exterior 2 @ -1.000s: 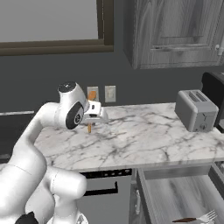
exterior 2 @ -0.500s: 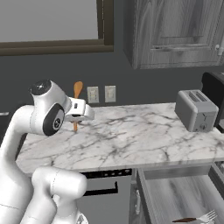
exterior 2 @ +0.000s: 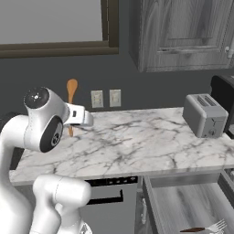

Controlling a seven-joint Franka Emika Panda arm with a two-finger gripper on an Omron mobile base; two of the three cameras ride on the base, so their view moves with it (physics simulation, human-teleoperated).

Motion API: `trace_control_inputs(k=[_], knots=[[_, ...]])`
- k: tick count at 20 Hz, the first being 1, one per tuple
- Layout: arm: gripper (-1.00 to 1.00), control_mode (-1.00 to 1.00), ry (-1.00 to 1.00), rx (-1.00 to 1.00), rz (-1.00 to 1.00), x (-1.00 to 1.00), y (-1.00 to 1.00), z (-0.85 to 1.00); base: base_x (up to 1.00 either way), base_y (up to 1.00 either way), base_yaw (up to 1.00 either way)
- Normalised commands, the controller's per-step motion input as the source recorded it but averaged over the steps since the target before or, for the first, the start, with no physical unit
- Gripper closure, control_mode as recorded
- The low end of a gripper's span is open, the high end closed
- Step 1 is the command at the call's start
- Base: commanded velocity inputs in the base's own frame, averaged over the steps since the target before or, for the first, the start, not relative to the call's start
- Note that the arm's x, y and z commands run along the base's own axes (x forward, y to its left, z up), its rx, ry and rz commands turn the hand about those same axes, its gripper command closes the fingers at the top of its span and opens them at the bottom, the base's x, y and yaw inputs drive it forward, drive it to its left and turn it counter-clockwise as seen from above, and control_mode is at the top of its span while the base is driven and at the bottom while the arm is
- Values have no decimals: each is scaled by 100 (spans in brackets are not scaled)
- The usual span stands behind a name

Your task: Organize the utensils by type. Pick up the wooden spoons from the counter and place them in the open cabinet. Then pick up the metallic utensils from the counter and place them in the open drawer.

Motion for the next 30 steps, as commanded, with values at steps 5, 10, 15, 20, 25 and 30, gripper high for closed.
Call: trace_control_inputs(k=[5, 10, 15, 20, 25, 30], knots=[[100, -100, 2, 8, 10, -7, 15, 42, 0, 0, 0], [100, -100, 12, 0, 2, -25, 14, 34, 0, 0, 0], [100, -100, 9, -5, 0, -27, 8, 0, 0, 0, 0], [100, -100, 2, -1, 2, -2, 0, -2, 0, 0, 0], [100, -100, 0, -4, 1, -14, 0, -9, 0, 0, 0], [100, -100, 0, 0, 0, -3, 0, -1, 0, 0, 0]])
